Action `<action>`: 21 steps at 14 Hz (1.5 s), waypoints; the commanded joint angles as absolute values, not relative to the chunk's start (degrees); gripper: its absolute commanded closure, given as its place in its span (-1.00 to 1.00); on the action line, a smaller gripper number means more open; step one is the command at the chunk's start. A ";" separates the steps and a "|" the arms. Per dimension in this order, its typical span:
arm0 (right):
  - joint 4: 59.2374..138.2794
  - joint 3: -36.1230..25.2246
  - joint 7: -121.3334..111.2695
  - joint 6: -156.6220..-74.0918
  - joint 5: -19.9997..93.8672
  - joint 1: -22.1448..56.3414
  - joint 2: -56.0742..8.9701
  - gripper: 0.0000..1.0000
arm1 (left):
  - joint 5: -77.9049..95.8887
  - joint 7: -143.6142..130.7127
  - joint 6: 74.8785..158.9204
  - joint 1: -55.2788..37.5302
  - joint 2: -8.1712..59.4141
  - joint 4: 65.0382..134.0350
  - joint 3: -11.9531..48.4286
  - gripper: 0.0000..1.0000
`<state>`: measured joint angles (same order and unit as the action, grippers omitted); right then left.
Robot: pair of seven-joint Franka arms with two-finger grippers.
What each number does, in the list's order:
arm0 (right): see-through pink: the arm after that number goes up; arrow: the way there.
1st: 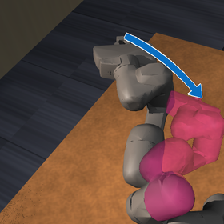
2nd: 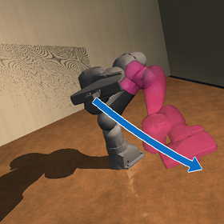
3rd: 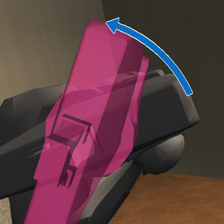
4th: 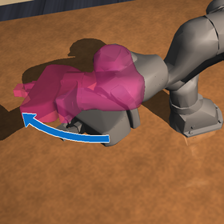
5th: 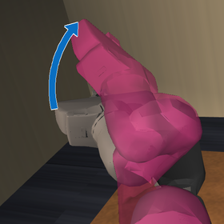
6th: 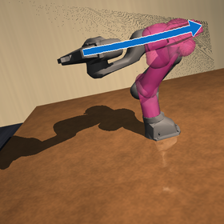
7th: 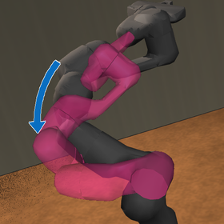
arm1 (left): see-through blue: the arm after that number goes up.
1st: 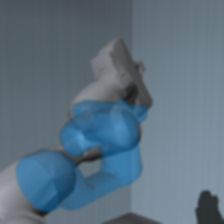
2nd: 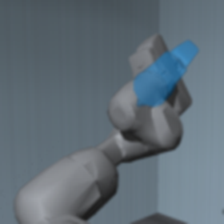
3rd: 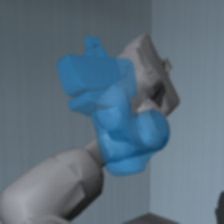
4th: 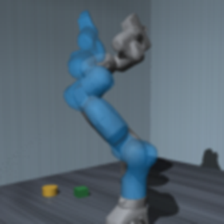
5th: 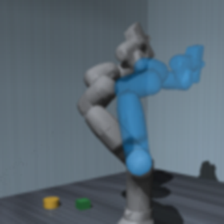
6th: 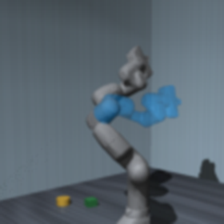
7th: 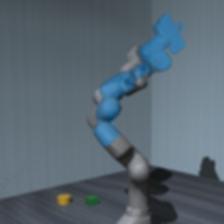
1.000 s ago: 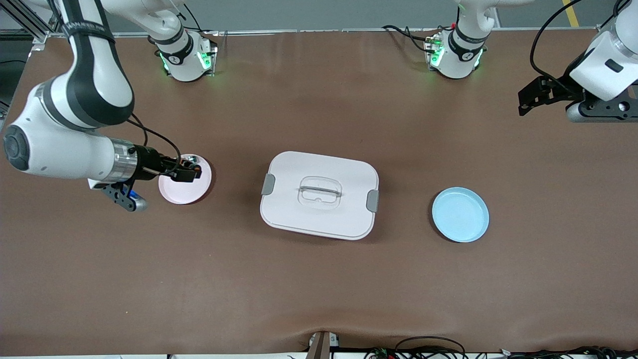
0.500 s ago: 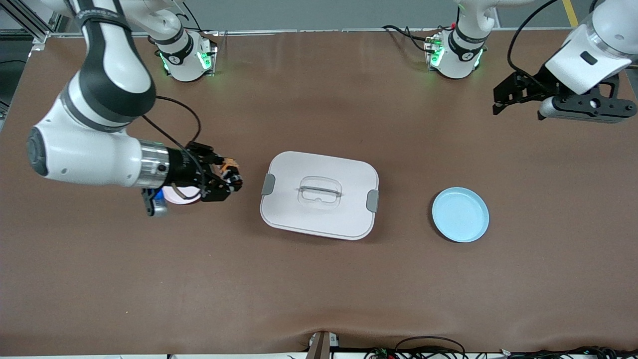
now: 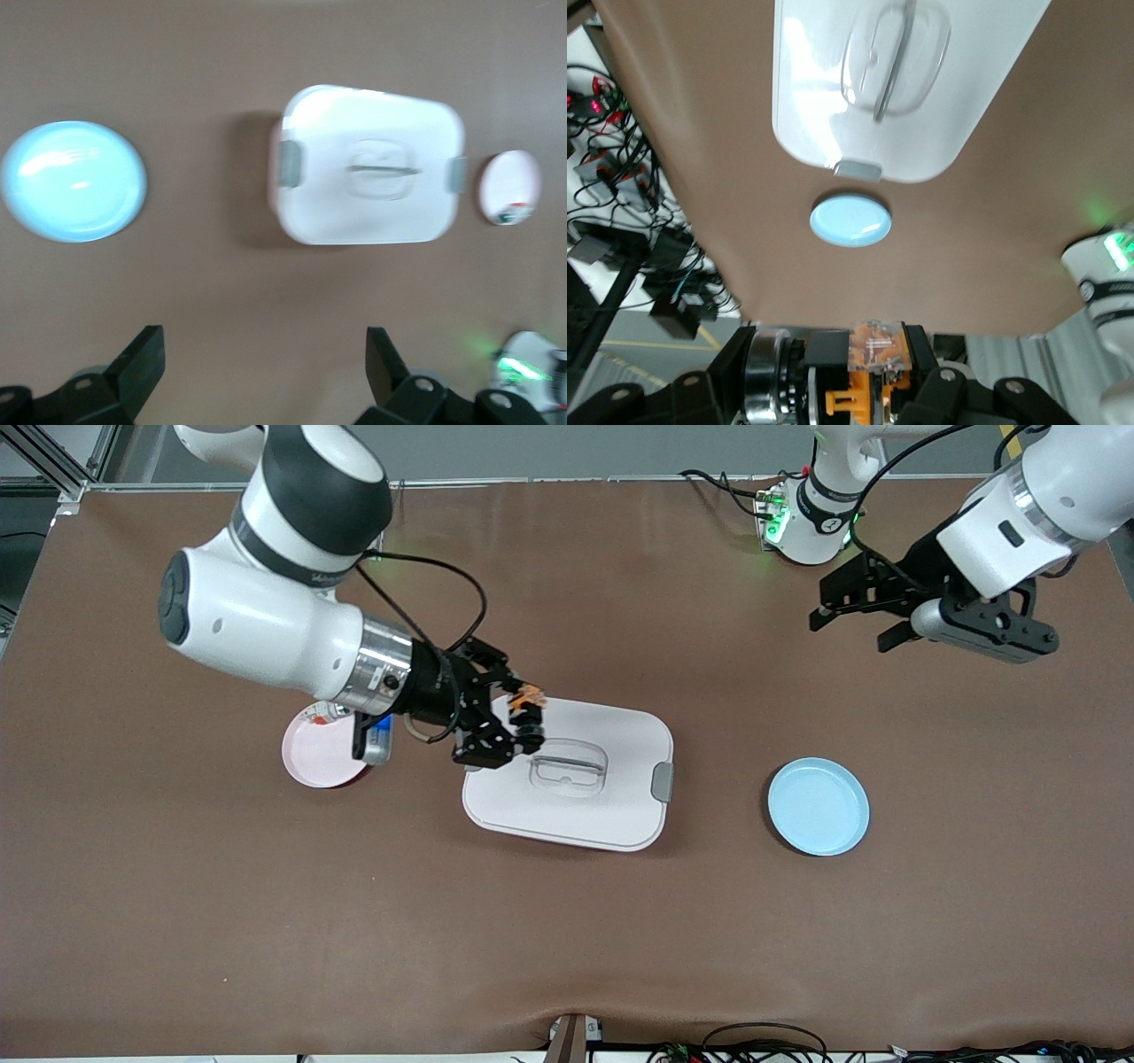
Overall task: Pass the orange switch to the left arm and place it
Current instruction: 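Lift the switch with the right gripper while the left gripper reaches over, then grasp the switch with the left gripper and open the right gripper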
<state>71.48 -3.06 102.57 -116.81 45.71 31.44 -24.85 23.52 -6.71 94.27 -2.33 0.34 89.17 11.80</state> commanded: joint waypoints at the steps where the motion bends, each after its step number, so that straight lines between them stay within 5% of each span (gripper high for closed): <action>1: 67.77 -3.43 107.47 -122.84 48.43 34.35 -28.02 1.00 | 30.74 -5.45 96.59 -2.46 2.19 88.16 11.78 -1.00; 5: 59.68 -3.52 111.71 -124.54 48.16 35.51 -34.89 1.00 | 34.19 -7.46 97.29 -4.73 5.61 82.81 11.78 -1.00; 16: 57.84 -3.25 113.38 -130.17 48.25 39.19 -35.77 1.00 | 34.36 -14.14 118.20 -13.97 11.68 81.21 11.78 -0.87; 21: 56.78 -3.16 115.22 -131.04 48.25 41.30 -36.47 1.00 | 34.45 -14.33 119.18 -14.41 12.83 81.21 11.78 -0.73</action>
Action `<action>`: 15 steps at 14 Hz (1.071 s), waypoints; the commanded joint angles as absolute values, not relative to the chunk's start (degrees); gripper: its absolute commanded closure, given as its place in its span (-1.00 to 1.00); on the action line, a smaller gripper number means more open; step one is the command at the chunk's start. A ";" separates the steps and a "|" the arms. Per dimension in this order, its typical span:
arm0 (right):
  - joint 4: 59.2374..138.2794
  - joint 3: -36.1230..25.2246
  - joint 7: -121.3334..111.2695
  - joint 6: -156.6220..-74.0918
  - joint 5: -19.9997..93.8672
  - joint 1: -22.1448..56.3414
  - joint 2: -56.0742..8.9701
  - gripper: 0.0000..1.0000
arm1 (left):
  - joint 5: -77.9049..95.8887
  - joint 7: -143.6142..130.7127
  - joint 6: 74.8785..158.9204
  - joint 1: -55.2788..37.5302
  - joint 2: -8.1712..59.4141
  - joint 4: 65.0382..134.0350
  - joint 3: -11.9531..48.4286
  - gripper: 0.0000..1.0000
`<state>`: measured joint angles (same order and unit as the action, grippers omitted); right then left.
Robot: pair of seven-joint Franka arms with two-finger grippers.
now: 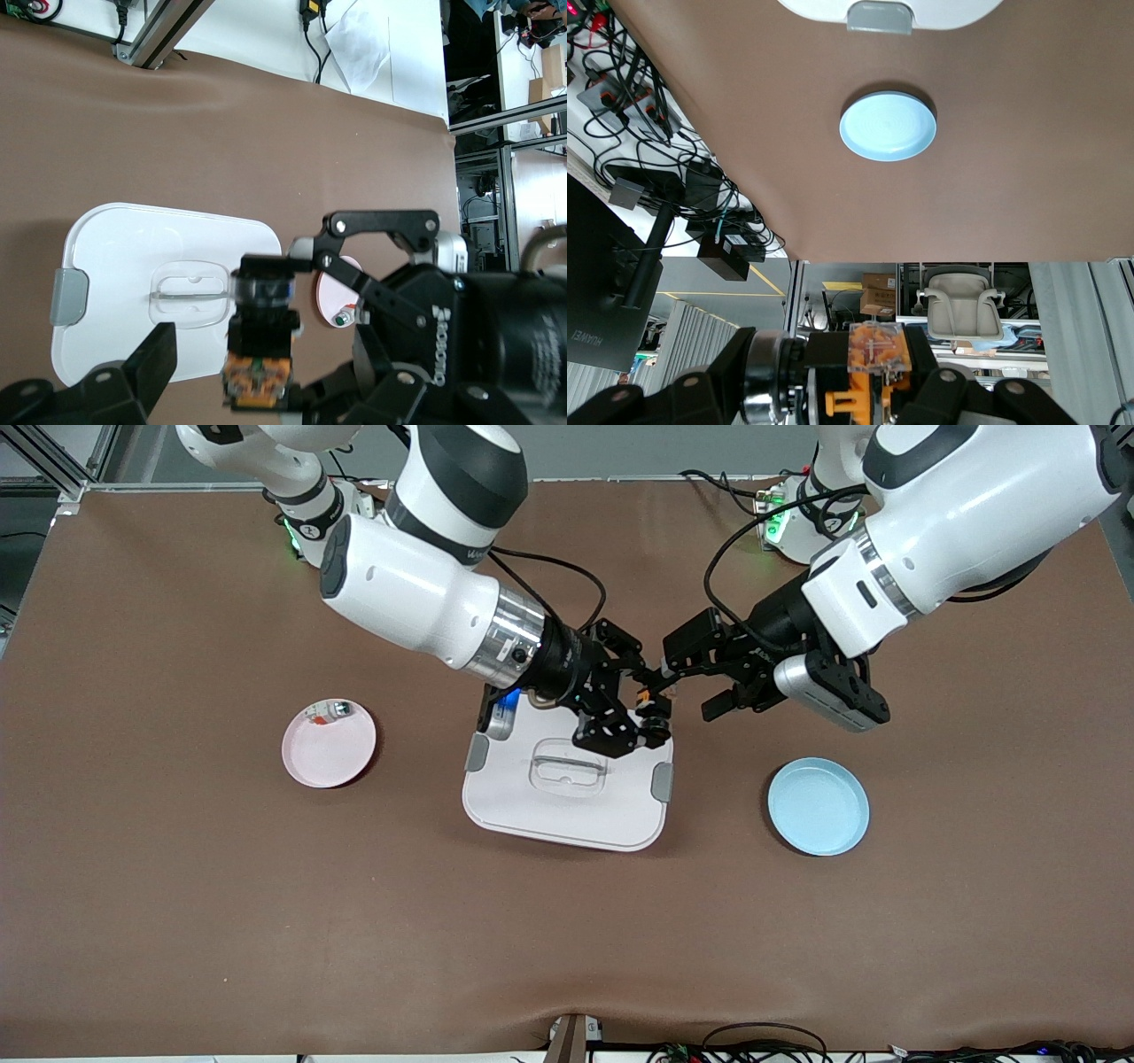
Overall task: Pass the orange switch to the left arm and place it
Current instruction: 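Grasp the switch with the left gripper and open the right gripper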
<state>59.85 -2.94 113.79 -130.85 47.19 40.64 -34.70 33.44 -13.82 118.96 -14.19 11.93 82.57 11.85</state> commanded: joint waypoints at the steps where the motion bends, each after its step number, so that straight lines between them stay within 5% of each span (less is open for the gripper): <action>1: 56.60 -3.25 115.40 -132.00 48.25 41.57 -37.26 1.00 | 34.37 -13.89 119.18 -14.41 12.75 81.30 11.78 -0.73; 15: 53.44 -3.16 115.49 -133.59 48.34 41.31 -37.97 1.00 | 31.55 -12.83 115.84 -14.50 12.83 82.79 11.78 -0.49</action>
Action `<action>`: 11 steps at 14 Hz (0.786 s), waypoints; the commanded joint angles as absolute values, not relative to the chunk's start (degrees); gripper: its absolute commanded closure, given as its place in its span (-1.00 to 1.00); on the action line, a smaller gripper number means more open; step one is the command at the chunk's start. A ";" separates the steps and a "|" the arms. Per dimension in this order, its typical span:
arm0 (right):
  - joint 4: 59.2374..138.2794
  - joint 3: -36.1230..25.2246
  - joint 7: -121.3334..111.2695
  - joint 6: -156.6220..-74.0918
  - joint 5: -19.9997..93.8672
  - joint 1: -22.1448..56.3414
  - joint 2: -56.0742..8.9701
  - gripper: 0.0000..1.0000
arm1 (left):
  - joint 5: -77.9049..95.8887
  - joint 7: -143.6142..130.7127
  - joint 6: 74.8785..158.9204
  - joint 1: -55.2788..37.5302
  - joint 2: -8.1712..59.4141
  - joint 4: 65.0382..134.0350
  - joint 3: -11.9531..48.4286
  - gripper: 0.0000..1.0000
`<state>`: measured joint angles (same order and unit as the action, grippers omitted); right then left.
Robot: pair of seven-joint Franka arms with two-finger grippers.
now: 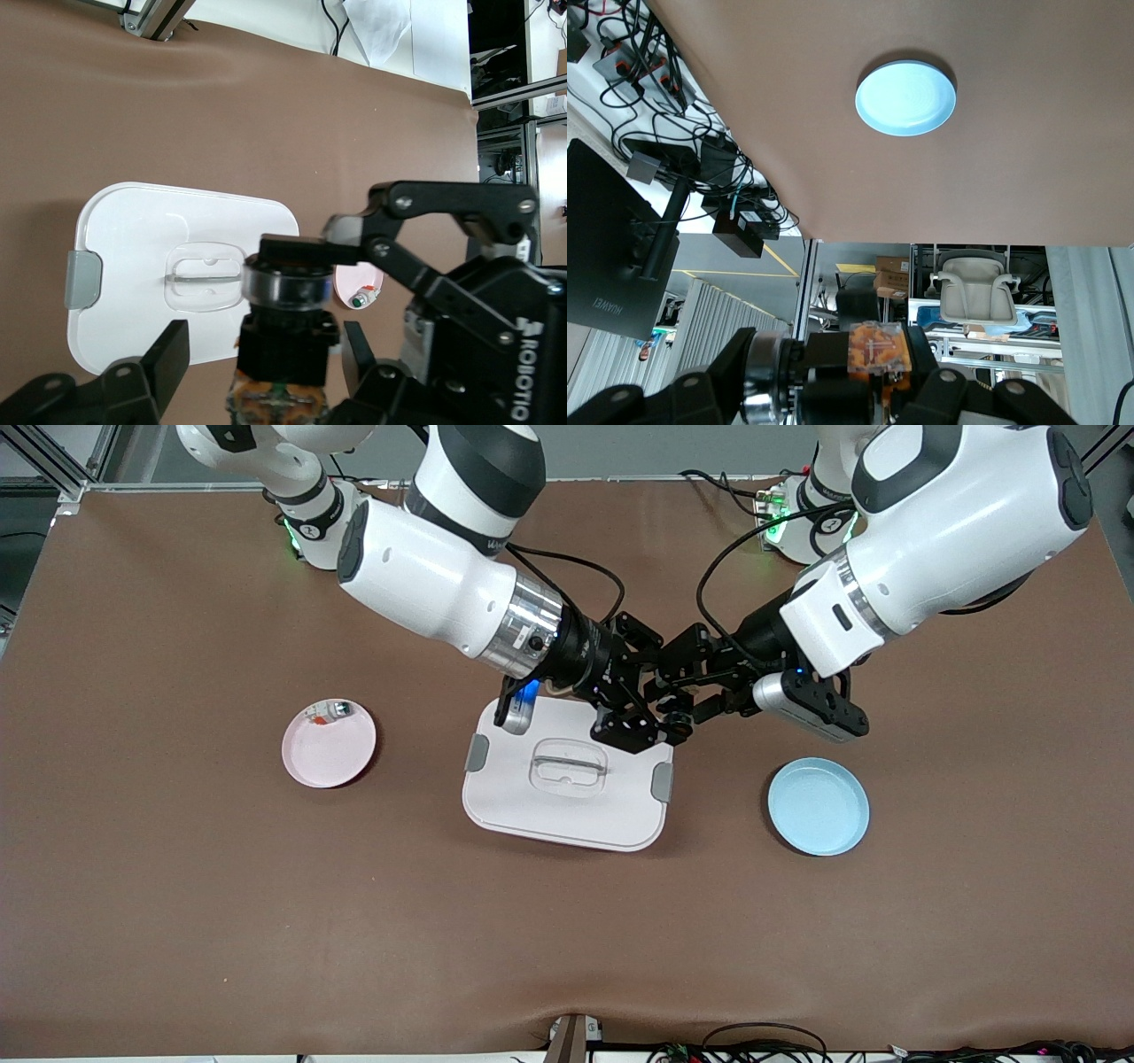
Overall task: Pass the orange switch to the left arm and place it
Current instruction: 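Grasp the switch with the left gripper and open the right gripper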
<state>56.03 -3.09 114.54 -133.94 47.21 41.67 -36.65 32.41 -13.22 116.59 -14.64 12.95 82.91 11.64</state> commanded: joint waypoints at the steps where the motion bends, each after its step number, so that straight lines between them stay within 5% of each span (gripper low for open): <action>1: 53.44 -3.16 115.49 -133.59 48.34 41.31 -37.97 1.00 | 31.47 -12.92 115.84 -14.59 12.83 82.79 11.69 -0.36; 7: 53.44 -3.16 115.49 -133.59 48.25 41.40 -38.06 1.00 | 31.47 -13.36 114.35 -14.41 12.30 82.62 11.69 0.85; 8: 53.44 -3.43 115.49 -133.51 48.25 41.57 -37.97 0.51 | 31.46 -13.10 114.35 -14.33 12.22 82.62 11.69 1.00; 9: 53.52 -3.51 115.58 -132.98 48.08 41.49 -37.97 -0.98 | 31.46 -12.83 114.26 -14.33 12.13 82.62 11.69 1.00; 11: 53.53 -3.69 115.23 -131.84 47.90 41.14 -37.88 -1.00 | 31.46 -12.75 114.26 -14.24 12.13 82.62 11.60 1.00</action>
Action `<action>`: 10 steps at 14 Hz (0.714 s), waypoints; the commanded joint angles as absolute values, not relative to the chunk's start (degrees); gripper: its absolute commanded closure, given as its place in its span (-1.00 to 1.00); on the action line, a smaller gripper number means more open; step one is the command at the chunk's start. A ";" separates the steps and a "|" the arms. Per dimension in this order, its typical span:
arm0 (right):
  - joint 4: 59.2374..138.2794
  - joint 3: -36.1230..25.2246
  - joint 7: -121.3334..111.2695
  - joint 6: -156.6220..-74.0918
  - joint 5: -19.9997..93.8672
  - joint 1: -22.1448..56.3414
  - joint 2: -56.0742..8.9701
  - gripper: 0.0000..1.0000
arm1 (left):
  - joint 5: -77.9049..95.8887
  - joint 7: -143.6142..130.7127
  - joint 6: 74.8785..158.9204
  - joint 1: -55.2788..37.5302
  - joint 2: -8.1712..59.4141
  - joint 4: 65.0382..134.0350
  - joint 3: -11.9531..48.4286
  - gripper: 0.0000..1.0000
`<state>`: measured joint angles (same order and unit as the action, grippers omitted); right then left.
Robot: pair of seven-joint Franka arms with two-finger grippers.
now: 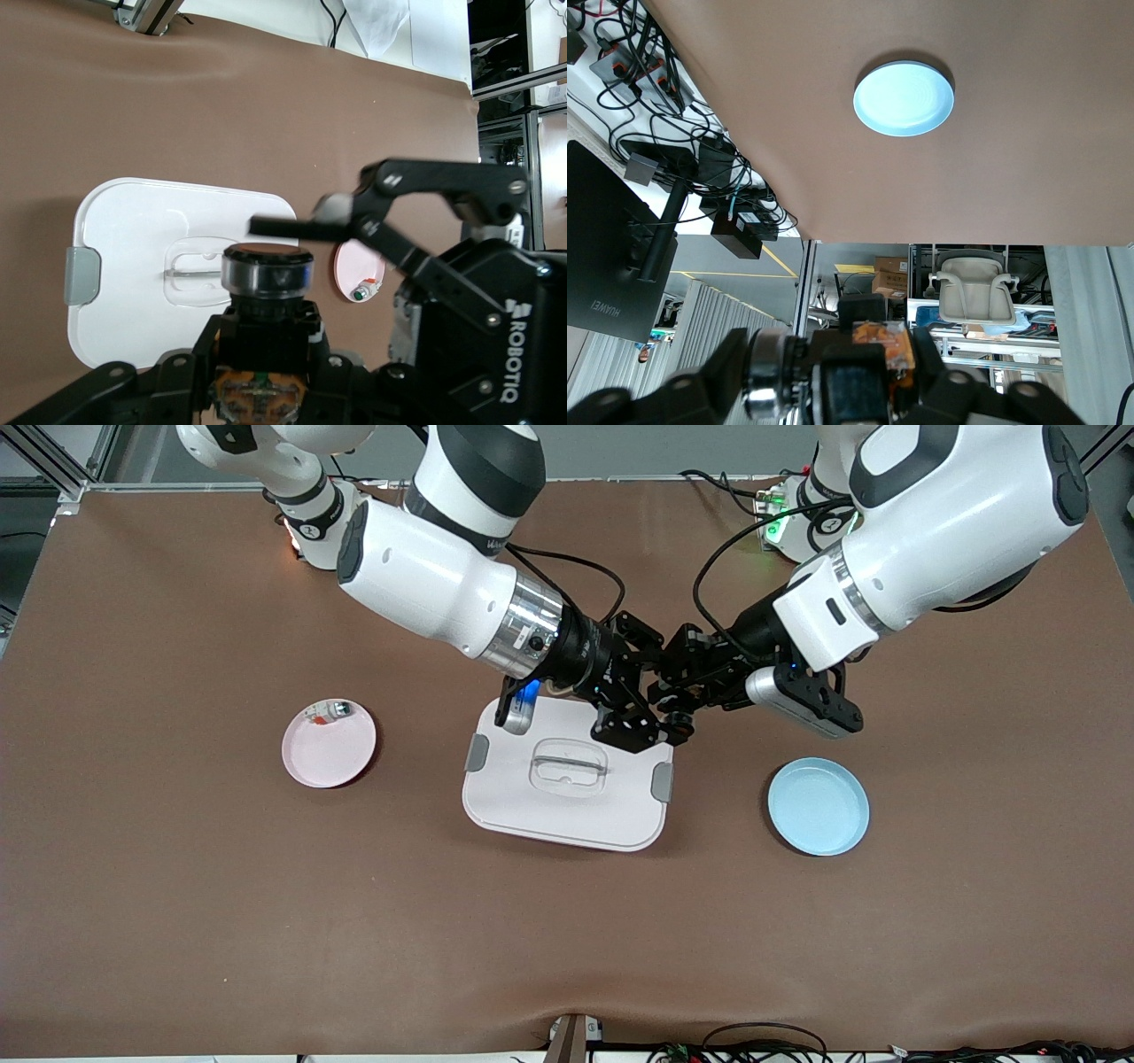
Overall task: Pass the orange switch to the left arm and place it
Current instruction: 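Grasp the switch with the left gripper and open the right gripper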
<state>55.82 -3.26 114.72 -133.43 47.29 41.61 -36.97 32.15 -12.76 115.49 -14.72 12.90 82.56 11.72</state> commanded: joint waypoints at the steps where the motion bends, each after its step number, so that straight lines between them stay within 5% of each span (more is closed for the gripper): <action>1: 53.53 -3.78 114.96 -131.05 47.90 40.96 -37.88 -1.00 | 31.38 -12.74 114.26 -14.24 12.13 82.62 11.51 1.00; 3: 53.53 -3.87 114.09 -127.29 47.73 40.08 -37.88 -1.00 | 31.12 -12.74 113.74 -14.24 12.13 82.62 11.25 1.00; 10: 53.53 -4.13 88.47 -93.73 42.04 32.61 -34.28 -1.00 | 21.82 1.29 102.93 -9.68 12.57 83.84 10.90 1.00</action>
